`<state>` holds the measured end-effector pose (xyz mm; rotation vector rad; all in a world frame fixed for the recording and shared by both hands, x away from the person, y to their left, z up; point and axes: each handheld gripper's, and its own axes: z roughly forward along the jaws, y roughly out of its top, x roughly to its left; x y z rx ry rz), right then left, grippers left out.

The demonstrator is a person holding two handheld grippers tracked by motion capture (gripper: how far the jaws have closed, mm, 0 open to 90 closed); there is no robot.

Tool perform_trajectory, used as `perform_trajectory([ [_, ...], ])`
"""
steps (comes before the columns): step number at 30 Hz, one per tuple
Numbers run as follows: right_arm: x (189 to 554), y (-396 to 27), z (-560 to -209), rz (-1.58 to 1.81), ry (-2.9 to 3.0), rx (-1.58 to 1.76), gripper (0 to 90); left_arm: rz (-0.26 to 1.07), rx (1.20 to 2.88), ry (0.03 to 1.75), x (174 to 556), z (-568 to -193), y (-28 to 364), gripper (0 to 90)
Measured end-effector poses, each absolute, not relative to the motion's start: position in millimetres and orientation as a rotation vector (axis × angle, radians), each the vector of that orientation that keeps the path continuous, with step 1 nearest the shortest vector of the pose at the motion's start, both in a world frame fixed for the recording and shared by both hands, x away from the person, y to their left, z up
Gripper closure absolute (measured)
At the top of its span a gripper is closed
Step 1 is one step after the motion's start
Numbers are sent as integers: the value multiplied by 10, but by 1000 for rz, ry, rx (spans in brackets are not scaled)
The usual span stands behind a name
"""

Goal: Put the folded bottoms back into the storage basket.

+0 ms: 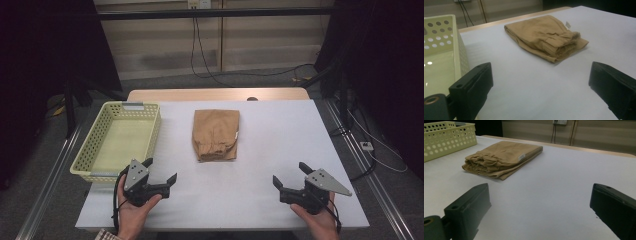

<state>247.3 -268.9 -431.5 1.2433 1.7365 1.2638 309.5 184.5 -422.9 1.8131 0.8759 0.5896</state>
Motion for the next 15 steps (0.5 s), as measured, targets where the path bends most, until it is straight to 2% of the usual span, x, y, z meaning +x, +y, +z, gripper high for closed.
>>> perform_trajectory([
  [10, 2469, -2700, -4319, 1269, 1750, 1254, 31, 619, 1877, 836, 3095, -4209, 1745, 40],
  [15, 2478, -2700, -4323, 1274, 1758, 1253, 32, 582, 1917, 810, 3114, -4191, 1659, 41],
])
